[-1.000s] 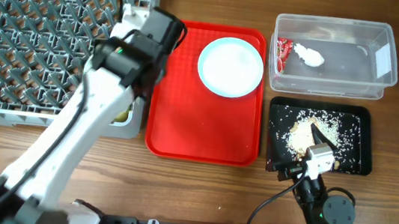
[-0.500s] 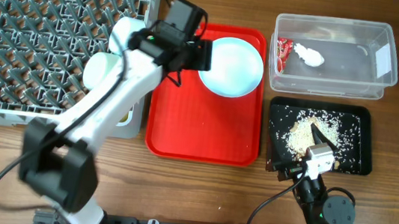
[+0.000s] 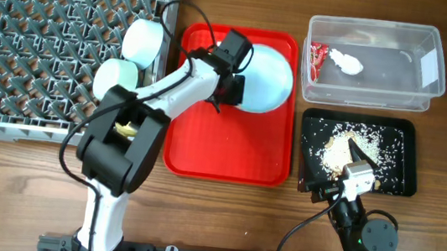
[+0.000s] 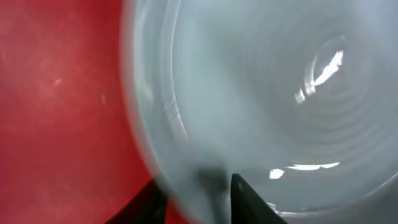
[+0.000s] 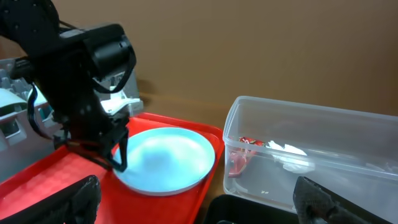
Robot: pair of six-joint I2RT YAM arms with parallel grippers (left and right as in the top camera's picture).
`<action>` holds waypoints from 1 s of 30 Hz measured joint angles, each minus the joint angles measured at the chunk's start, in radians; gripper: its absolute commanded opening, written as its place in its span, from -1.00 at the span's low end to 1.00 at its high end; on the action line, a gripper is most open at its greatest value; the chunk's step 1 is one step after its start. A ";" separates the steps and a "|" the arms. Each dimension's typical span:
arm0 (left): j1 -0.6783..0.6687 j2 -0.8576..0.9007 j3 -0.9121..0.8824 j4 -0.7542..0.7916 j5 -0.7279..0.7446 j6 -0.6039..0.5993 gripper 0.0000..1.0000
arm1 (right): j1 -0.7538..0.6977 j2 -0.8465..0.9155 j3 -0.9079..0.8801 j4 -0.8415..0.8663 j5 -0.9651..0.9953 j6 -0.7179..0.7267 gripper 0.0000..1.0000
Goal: Sort waste into correct bins and load items into the dishwasher rack
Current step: 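Grasp the edge of the large light-blue plate with the left gripper, then lift the plate and stand it upright in the rack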
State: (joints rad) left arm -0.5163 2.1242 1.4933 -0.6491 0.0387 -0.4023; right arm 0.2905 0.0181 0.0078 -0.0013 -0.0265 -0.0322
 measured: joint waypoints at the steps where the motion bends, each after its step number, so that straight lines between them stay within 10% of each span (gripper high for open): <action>1: 0.000 0.000 0.000 -0.002 -0.003 -0.010 -0.78 | 0.000 0.000 0.000 0.000 0.000 0.000 1.00; 15: 0.062 -0.239 0.005 -0.239 -0.136 -0.014 -0.92 | 0.000 0.000 0.000 0.000 0.000 0.000 1.00; 30: 0.139 -0.617 0.122 -0.380 -1.054 0.235 -0.92 | 0.000 0.000 0.000 0.000 0.000 0.000 0.99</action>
State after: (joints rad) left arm -0.3775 1.5074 1.6150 -1.0290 -1.0149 -0.1677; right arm 0.2905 0.0185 0.0078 -0.0013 -0.0265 -0.0322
